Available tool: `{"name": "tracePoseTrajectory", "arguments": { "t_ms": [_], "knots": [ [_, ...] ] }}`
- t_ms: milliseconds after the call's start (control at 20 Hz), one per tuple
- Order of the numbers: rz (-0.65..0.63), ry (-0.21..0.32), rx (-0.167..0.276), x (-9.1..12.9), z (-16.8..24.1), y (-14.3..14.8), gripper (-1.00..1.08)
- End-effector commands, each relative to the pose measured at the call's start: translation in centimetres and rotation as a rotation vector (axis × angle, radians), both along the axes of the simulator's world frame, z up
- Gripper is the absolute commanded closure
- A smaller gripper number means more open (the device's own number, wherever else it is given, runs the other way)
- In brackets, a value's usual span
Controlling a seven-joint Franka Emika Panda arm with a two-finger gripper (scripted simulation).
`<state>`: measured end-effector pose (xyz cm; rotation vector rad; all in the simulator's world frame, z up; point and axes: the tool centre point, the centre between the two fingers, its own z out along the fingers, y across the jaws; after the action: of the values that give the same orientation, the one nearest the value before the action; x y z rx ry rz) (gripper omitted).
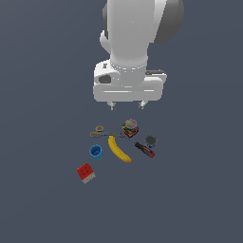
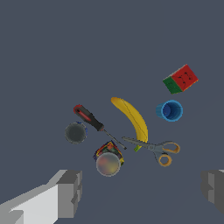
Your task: Pick up a designated object from a clutter of objects.
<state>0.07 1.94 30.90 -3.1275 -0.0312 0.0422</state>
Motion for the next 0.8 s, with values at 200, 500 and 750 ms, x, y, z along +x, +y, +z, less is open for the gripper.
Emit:
{"name": "tracePoseTrajectory", "arguments": {
  "t_ms": [200, 500, 750],
  "knots": [
    [0.019, -0.011, -0.007, 0.3, 0.2, 0.7, -0.92],
    [0.052, -0.034, -0.020, 1.0, 1.0, 2.3, -0.92],
    [0.059, -0.032, -0.019, 0.9, 0.5, 2.1, -0.92]
  ]
}}
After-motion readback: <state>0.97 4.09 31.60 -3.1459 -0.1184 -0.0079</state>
